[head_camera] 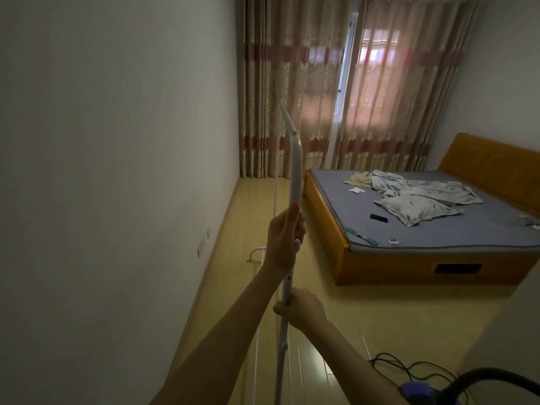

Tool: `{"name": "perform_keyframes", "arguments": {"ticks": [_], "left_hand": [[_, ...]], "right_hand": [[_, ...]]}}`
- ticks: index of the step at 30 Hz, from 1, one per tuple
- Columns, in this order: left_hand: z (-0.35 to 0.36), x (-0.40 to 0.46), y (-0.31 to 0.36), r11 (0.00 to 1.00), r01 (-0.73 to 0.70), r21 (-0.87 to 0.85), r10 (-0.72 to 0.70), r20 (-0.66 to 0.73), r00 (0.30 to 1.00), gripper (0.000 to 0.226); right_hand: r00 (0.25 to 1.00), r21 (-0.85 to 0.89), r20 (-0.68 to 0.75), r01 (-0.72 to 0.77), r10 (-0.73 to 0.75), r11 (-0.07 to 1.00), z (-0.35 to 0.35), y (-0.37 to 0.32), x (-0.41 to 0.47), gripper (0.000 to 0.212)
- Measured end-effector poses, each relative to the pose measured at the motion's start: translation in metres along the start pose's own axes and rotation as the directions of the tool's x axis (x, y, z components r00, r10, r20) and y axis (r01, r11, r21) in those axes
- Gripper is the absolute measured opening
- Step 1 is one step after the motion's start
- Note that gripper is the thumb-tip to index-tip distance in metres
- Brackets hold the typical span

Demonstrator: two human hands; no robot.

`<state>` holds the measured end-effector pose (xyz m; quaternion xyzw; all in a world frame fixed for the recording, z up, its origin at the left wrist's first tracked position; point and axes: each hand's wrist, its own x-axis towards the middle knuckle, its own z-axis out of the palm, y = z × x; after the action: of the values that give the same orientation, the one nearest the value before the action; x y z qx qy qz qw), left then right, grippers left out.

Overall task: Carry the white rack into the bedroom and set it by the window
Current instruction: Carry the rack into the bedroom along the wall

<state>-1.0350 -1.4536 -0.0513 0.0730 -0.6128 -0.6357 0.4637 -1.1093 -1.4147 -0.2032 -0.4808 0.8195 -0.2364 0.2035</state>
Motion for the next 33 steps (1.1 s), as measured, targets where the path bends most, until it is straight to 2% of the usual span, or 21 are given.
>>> {"name": "perform_keyframes", "arguments": {"ticks": [13,33], "left_hand": [[-0.013,0.079,-0.038,1.0,-0.007,0.016,0.007,-0.013,1.0,0.036],[-0.035,0.209,-0.102,0.999,-0.003,0.044,0.005,-0.04,0.999,0.036]], "right_hand": [[1.0,-0.012,-0.009,-0.007,0.007,1.0,-0.018,0.004,0.087,0.015],[0.999,-0.089,0.037,0.017,-0.014,0.996,-0.056,0.011,0.231,0.019]]}}
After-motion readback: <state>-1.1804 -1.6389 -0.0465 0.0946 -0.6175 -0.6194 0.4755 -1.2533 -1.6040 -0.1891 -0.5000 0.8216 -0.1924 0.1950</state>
